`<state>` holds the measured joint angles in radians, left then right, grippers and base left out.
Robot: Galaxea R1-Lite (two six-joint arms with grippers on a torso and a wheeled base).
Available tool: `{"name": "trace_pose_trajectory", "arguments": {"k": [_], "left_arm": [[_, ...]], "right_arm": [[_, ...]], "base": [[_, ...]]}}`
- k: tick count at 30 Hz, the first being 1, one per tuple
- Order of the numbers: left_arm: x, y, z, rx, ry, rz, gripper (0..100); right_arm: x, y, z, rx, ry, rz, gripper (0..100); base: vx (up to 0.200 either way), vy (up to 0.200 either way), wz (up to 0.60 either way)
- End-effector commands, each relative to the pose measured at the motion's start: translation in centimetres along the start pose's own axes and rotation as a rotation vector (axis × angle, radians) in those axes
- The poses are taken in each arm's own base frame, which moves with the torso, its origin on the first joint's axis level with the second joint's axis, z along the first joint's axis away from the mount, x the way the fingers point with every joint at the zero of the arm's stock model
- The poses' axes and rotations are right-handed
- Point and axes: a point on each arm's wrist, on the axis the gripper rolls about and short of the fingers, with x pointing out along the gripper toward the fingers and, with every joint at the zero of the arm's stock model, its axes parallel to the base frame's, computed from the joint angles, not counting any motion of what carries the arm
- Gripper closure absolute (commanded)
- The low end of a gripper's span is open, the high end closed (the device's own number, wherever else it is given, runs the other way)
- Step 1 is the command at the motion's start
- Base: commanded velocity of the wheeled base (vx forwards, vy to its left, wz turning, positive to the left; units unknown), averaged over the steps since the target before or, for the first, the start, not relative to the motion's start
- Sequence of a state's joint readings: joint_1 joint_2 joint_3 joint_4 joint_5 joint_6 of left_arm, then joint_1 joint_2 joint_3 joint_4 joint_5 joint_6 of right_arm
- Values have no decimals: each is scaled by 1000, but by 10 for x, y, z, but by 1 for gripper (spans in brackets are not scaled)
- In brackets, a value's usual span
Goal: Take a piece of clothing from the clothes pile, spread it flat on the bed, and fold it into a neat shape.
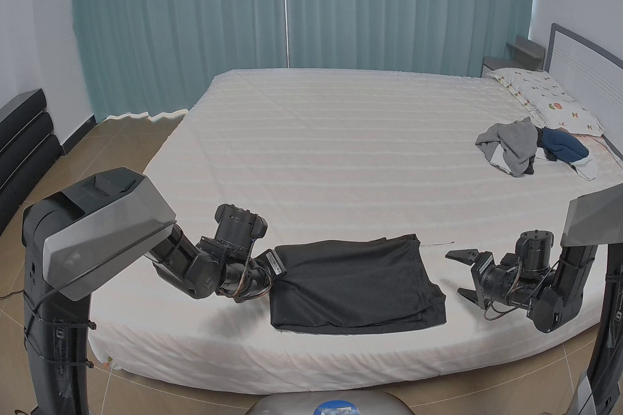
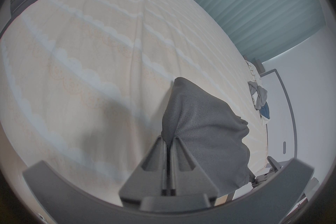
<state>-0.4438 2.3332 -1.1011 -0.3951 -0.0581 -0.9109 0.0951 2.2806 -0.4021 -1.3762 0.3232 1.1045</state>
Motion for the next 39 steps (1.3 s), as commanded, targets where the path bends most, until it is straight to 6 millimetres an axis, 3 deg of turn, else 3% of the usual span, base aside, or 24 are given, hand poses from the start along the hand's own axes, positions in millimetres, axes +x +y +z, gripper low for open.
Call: {"name": "trace_pose_trajectory", "arguments": {"k": [1, 14, 37, 39], "left_arm": [[0, -1, -1, -2, 1, -4, 0], [-6, -3, 1, -40, -3, -11, 0], [-20, 15, 21, -104, 31, -43, 0], [-35, 14, 30, -118, 16, -42, 0]], "right_arm": [[0, -1, 0, 1, 1, -2, 0], [0, 0, -1, 0, 1, -2, 0], [1, 0, -5, -8, 21, -11, 0], [1, 1, -9, -15, 26, -17, 0]], "base": [[0, 0, 0], [0, 0, 0], [0, 0, 0], [0, 0, 0]]}}
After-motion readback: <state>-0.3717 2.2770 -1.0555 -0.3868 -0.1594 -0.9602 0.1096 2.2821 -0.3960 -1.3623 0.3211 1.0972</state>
